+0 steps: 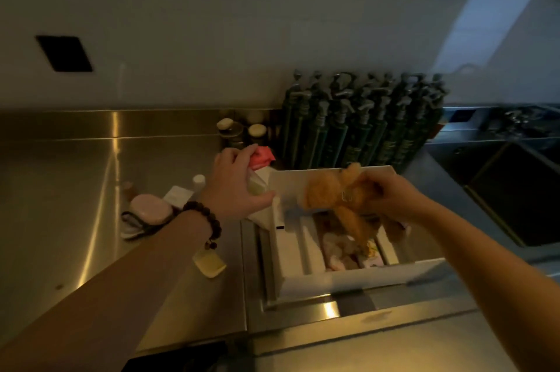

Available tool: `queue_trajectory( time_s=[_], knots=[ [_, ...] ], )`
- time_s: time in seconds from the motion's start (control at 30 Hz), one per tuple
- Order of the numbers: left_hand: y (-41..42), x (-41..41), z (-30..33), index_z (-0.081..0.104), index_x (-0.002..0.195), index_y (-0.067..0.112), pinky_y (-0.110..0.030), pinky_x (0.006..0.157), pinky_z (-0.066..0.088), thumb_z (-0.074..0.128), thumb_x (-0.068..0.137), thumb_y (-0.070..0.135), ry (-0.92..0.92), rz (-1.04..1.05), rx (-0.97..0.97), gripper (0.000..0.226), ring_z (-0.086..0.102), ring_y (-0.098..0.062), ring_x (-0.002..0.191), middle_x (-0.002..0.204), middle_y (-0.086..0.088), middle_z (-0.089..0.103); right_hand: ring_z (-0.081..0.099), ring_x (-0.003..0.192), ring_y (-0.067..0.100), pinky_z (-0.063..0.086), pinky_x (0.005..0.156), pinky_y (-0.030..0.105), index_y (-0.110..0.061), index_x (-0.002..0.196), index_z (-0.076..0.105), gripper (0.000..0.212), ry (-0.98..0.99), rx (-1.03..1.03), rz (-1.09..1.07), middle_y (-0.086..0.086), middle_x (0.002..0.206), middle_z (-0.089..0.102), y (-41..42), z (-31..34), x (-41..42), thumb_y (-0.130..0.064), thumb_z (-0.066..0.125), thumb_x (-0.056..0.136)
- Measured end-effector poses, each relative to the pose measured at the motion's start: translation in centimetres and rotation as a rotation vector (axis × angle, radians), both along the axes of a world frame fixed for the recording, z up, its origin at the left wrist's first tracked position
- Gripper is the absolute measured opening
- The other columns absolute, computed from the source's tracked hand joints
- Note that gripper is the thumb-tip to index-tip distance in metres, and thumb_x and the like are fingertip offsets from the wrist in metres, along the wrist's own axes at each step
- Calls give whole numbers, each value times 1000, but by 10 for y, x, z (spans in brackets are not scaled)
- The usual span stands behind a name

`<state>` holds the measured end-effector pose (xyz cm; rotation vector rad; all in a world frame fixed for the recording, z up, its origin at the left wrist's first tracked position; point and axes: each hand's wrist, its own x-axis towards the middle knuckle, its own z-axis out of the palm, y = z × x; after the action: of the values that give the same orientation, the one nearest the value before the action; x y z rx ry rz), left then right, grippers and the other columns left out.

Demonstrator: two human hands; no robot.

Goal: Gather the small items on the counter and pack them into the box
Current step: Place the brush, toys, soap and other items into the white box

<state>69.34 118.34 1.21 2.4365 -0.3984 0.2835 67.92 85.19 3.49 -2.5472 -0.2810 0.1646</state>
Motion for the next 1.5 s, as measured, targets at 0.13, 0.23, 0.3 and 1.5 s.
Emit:
queue_trajectory(
  time_s=[0.13, 0.23, 0.3, 1.5],
  knots=[
    [-34, 7, -8, 19, 137, 39, -27, 88, 32, 64, 56, 66, 34, -51, 24, 97, 20, 0, 106, 109, 21, 17, 53, 100, 9, 49, 84, 28, -49, 102, 51, 46, 237, -214, 109, -14, 107, 53, -18, -31, 1, -12, 67, 81],
    [-51, 9, -16, 20, 136, 40, -25, 87, 33, 65, 56, 65, 52, -95, 16, 95, 21, 0, 106, 107, 23, 17, 53, 96, 10, 48, 80, 26, -45, 102, 54, 43, 293, -278, 187, -11, 104, 54, -15, -50, 1, -9, 64, 80],
    [-59, 9, -20, 19, 135, 42, -22, 84, 31, 66, 57, 64, 60, -118, 23, 94, 23, -1, 105, 108, 23, 19, 53, 92, 7, 43, 72, 21, -41, 98, 57, 36, 366, -275, 202, -14, 100, 54, -20, -57, -1, -11, 65, 80],
    [-42, 3, -14, 38, 138, 26, -25, 101, 24, 71, 73, 39, 127, -96, 4, 75, 23, -12, 137, 150, 5, 26, 68, 81, 20, 59, 60, 30, -14, 99, 61, 23, 325, 750, -507, 8, 97, 66, 81, -44, 18, -21, 73, 81]
  ],
)
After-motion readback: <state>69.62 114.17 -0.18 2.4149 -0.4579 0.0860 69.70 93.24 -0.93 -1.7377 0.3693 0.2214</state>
